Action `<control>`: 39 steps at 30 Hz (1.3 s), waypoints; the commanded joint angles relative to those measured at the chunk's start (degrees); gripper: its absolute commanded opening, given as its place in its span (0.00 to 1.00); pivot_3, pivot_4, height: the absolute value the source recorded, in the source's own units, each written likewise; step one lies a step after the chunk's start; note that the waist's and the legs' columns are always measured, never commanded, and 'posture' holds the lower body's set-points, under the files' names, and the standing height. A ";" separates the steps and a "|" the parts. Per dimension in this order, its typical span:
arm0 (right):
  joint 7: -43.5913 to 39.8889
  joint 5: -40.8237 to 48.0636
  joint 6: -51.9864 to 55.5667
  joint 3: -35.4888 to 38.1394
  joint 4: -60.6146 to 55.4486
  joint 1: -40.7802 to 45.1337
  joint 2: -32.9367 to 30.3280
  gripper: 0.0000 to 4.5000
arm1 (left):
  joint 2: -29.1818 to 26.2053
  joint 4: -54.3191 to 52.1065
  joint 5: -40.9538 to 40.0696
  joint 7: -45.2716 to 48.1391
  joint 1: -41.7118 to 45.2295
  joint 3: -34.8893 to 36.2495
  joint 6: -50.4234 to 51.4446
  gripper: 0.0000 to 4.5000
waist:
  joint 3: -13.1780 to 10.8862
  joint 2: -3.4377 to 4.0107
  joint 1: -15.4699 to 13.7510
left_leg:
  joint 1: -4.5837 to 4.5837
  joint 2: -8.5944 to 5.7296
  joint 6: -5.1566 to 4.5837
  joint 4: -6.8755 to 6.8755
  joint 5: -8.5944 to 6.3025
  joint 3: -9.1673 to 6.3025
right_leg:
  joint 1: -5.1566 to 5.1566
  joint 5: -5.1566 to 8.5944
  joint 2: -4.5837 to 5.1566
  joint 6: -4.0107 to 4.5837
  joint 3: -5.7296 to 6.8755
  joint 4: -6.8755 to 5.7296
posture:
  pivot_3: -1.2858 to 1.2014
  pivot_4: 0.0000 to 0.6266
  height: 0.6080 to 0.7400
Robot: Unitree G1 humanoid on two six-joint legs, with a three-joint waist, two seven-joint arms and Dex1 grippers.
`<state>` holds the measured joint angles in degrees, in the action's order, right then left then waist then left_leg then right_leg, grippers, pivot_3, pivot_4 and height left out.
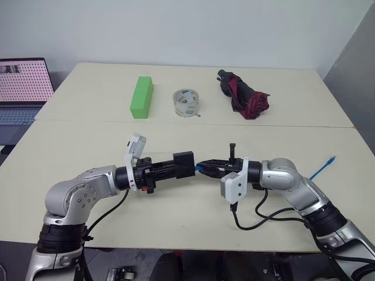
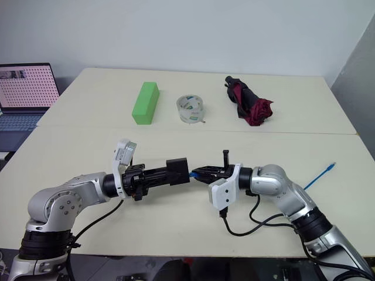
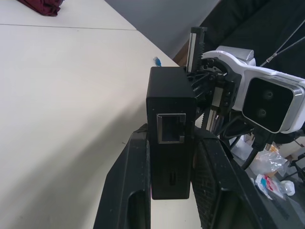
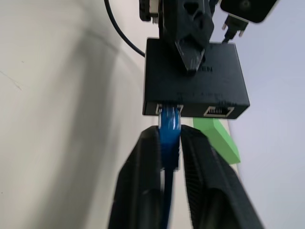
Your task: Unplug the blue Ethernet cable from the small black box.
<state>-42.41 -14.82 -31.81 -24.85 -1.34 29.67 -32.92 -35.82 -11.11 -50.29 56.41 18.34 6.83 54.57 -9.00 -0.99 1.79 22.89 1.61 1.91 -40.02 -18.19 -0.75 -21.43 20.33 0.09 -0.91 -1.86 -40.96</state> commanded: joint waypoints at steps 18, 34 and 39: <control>-6.97 54.09 71.36 12.38 -25.89 -2.77 -3.34 0.62 | -5.43 -1.35 7.25 13.99 4.37 -6.07 -12.53 0.17 | -0.02 0.03 -0.12 | 0.02 -0.01 -0.02 0.01 -0.01 -0.06 | 0.05 0.00 0.01 0.00 0.02 0.07 | 0.52 0.24 1.00; -7.69 56.76 79.75 13.34 -21.98 -0.67 -0.40 0.62 | -5.23 -2.28 7.63 14.08 4.14 -6.16 -13.33 0.17 | -0.02 0.02 -0.07 | 0.04 -0.03 -0.04 0.03 -0.02 -0.06 | 0.04 0.00 0.01 0.00 0.02 0.10 | 0.52 0.24 1.00; -8.00 56.45 79.96 12.95 -21.69 -0.36 0.09 0.58 | -5.10 -2.41 7.67 13.77 3.92 -6.12 -13.45 0.17 | -0.02 0.02 -0.07 | 0.04 -0.02 -0.04 0.03 -0.02 -0.05 | 0.03 0.00 0.01 0.00 0.02 0.10 | 0.52 0.24 1.00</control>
<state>-49.82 41.53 48.20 -12.44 -22.14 28.14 -33.19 -40.79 -11.62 -42.51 70.38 22.07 0.31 42.04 -9.01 -0.97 1.72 22.94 1.58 1.87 -39.99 -18.21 -0.80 -21.40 20.33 0.09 -0.91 -1.84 -40.86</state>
